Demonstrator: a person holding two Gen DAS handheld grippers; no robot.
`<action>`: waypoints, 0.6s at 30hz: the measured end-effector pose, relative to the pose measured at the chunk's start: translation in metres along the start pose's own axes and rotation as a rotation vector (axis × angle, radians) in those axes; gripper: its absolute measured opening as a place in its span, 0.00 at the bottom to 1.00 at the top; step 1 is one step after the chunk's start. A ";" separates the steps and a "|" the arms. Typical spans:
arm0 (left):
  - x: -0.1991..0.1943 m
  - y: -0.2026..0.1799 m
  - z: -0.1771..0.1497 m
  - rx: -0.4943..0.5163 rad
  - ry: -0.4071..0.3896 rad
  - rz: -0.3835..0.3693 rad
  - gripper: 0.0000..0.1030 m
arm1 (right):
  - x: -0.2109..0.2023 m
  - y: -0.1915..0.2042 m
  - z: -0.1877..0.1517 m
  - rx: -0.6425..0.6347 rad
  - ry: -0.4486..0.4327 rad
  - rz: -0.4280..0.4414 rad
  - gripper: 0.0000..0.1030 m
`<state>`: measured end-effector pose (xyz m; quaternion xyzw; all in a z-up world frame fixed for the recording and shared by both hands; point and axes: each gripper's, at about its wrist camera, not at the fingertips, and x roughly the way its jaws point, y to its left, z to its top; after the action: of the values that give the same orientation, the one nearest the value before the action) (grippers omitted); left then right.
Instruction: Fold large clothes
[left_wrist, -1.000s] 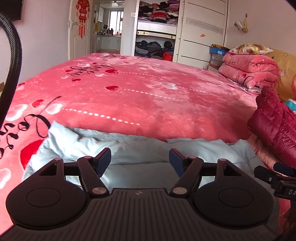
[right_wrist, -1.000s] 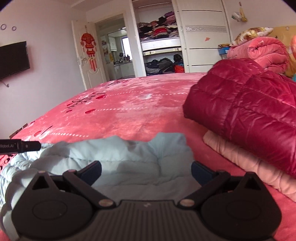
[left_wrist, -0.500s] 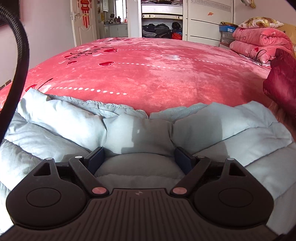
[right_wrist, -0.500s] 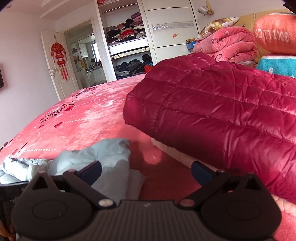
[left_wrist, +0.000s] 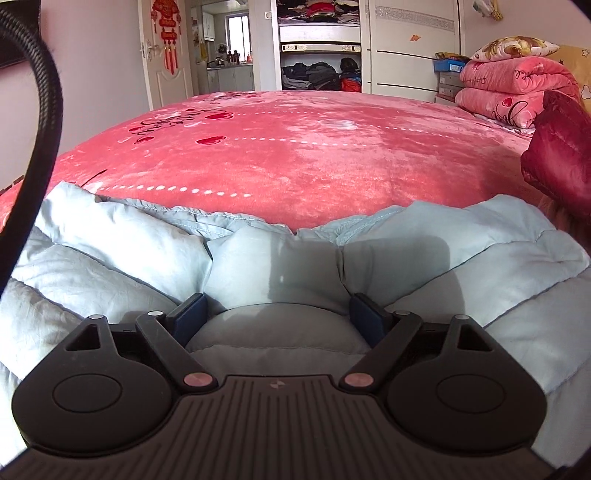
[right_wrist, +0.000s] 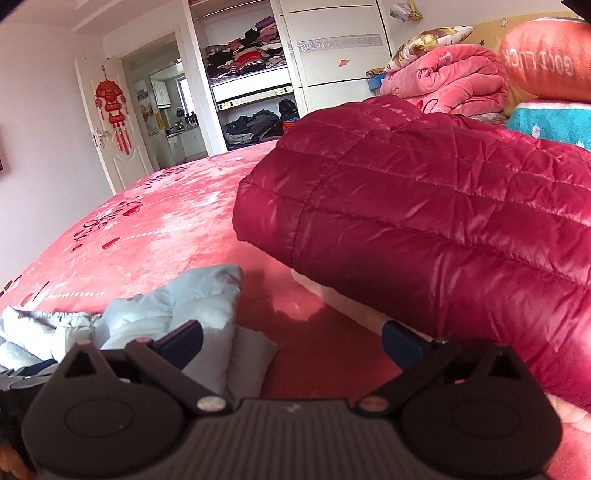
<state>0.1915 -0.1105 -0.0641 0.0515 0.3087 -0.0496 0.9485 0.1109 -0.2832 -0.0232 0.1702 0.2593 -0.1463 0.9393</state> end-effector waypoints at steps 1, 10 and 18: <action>-0.003 0.003 0.003 -0.012 0.006 -0.012 1.00 | 0.000 0.002 0.001 -0.004 0.001 0.002 0.99; -0.055 0.068 0.036 -0.122 -0.049 -0.068 1.00 | 0.011 0.017 -0.003 -0.039 0.041 0.034 0.99; -0.062 0.178 0.034 -0.309 0.040 -0.001 1.00 | 0.022 0.020 -0.008 0.029 0.126 0.145 0.99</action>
<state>0.1835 0.0649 0.0114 -0.0941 0.3315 -0.0009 0.9388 0.1324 -0.2662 -0.0362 0.2110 0.3029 -0.0708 0.9267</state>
